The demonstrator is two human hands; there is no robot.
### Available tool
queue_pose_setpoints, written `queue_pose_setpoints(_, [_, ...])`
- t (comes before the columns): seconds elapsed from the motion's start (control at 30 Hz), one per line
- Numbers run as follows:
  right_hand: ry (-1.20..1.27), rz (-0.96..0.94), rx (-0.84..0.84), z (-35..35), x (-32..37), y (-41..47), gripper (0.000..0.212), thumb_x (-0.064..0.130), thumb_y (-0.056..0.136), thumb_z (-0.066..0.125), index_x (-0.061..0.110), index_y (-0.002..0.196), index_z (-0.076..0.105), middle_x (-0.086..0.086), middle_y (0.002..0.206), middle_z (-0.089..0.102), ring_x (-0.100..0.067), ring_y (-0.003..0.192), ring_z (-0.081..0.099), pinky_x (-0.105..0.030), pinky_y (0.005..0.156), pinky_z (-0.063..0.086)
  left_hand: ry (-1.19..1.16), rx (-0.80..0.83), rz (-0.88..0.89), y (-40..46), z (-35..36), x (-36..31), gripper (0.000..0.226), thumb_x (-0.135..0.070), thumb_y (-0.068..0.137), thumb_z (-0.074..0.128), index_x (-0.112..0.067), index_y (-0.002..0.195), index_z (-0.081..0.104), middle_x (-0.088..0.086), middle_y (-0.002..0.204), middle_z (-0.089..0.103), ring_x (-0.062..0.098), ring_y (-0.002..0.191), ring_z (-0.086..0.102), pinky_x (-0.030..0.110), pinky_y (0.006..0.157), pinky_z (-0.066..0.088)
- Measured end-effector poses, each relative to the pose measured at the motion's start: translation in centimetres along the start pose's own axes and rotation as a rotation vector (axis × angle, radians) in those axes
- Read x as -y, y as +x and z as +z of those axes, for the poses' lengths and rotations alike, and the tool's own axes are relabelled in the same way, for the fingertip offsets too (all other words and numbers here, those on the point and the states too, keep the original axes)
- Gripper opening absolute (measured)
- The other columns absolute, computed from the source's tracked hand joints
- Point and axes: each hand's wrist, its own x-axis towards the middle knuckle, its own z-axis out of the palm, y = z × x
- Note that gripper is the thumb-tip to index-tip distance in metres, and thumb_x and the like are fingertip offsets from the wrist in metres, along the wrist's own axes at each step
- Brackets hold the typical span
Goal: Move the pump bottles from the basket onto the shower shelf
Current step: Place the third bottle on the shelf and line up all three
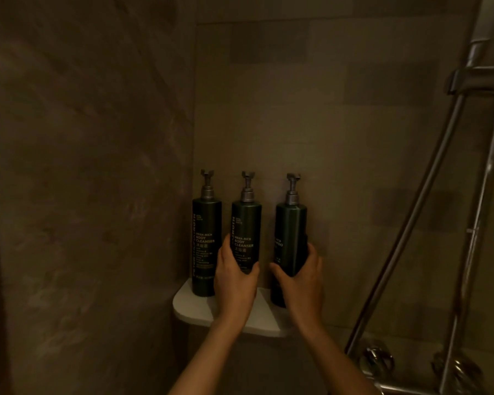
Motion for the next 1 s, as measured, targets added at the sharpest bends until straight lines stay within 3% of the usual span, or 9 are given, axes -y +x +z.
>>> queue_pose_setpoints(0.33, [0.007, -0.006, 0.01, -0.3, -0.9, 0.5, 0.082, 0.031, 0.072, 0.079, 0.021, 0.14, 0.035, -0.001, 0.131, 0.05, -0.017, 0.113, 0.054, -0.027, 0.084, 0.045, -0.017, 0.011, 0.033, 0.2, -0.7, 0.0, 0.08, -0.021, 0.073, 0.077, -0.02, 0.141, 0.035, 0.002, 0.136, 0.048, 0.017, 0.126, 0.043, 0.029, 0.103, 0.031])
queue_pose_setpoints(0.57, [-0.016, -0.013, -0.002, -0.8, -1.4, 0.5, 0.081, 0.031, 0.071, 0.081, 0.022, 0.138, 0.036, -0.001, 0.131, 0.052, -0.018, 0.111, 0.056, -0.034, 0.085, 0.051, -0.047, 0.07, 0.041, -0.1, -0.4, -0.1, 0.079, -0.022, 0.072, 0.077, -0.025, 0.14, 0.037, 0.0, 0.135, 0.052, 0.015, 0.124, 0.048, 0.043, 0.105, 0.041])
queue_pose_setpoints(0.83, [-0.034, -0.017, 0.007, -1.3, -1.3, 0.5, 0.079, 0.03, 0.072, 0.079, 0.019, 0.138, 0.037, -0.001, 0.129, 0.052, -0.017, 0.111, 0.056, -0.031, 0.083, 0.049, -0.036, 0.08, 0.067, -0.3, -0.3, -0.1, 0.078, -0.023, 0.073, 0.077, -0.023, 0.14, 0.037, 0.001, 0.135, 0.051, 0.015, 0.123, 0.047, 0.035, 0.103, 0.041])
queue_pose_setpoints(1.0, [-0.065, -0.005, -0.009, -1.1, -1.3, 0.7, 0.08, 0.033, 0.072, 0.079, 0.02, 0.138, 0.036, -0.001, 0.132, 0.051, -0.02, 0.115, 0.056, -0.041, 0.089, 0.052, -0.003, 0.036, 0.051, -0.2, -0.4, -0.3, 0.08, -0.025, 0.071, 0.078, -0.023, 0.139, 0.036, 0.002, 0.135, 0.05, 0.018, 0.125, 0.046, 0.04, 0.103, 0.041])
